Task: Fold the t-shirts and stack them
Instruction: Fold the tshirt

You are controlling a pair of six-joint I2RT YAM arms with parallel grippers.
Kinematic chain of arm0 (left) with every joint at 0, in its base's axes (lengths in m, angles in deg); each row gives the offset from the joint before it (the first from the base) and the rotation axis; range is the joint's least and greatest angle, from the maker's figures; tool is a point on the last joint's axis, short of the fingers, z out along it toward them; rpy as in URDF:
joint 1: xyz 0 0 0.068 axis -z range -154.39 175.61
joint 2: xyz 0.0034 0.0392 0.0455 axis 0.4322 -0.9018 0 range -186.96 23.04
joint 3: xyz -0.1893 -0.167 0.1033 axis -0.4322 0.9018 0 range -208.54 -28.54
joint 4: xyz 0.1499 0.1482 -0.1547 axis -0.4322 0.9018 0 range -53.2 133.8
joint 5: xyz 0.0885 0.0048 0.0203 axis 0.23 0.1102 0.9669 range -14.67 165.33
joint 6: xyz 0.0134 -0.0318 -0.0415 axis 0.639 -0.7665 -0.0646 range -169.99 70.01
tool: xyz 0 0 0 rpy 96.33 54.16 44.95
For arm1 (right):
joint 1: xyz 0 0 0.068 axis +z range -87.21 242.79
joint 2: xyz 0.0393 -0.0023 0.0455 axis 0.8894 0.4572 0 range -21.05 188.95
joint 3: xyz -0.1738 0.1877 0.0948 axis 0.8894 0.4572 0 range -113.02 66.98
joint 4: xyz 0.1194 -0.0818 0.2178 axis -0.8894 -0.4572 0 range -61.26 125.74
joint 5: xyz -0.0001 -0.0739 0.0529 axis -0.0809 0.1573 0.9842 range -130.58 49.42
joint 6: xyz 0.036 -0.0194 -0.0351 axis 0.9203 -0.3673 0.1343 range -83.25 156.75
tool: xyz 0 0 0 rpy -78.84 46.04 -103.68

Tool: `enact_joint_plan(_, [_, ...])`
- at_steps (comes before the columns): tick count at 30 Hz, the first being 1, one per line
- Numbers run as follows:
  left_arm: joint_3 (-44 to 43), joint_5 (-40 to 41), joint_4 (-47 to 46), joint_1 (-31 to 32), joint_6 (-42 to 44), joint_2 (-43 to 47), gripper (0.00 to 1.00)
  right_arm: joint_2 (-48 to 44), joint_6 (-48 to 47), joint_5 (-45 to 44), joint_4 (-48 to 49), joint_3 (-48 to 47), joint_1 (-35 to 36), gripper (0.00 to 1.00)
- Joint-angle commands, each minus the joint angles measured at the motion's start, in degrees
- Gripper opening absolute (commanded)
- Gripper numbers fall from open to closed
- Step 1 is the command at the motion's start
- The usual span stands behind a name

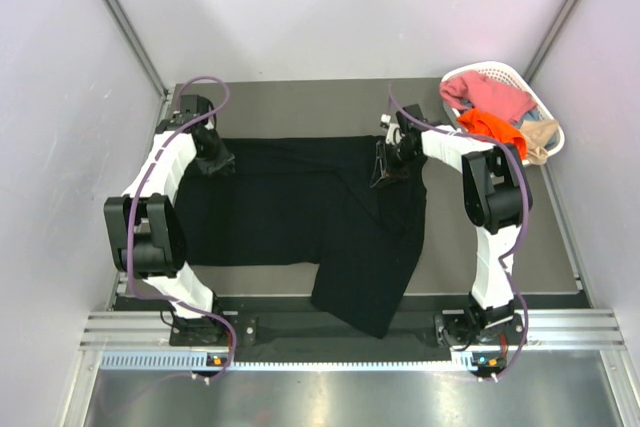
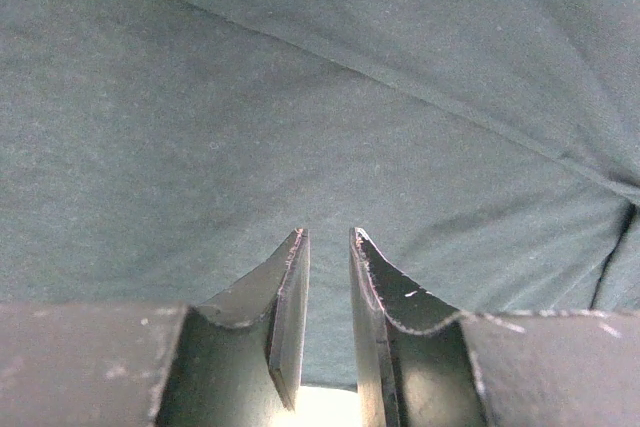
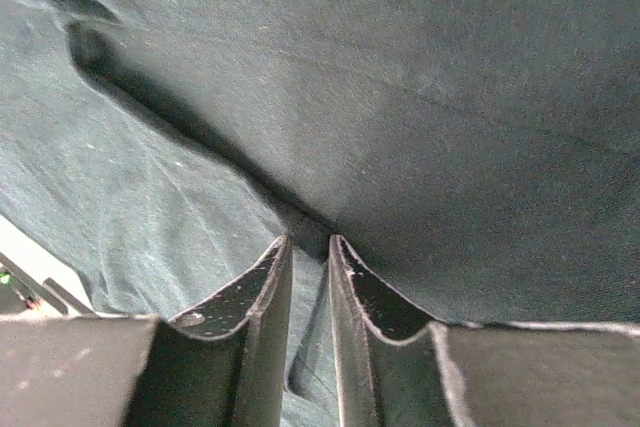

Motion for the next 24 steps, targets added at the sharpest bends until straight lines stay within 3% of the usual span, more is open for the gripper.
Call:
enact_joint_plan(1, [0.4,0.3,-0.4,-0.1,0.8,2.3,0.28,-1.1,-0.4,-0.5,1.8,0.6,0.9,0.21])
enact_joint_plan(8, [0.5,0.3,-0.8,-0.1,0.9,2.6,0.28,-3.0,0.1,-0.8,1.5,0.7,1.6,0.01])
enact_joint_plan(24, [1.6,1.5,-0.9,-0.2,1.6,2.4,0.28,-10.7,5.6,1.3,-0.7,6.9,12.7,0.03])
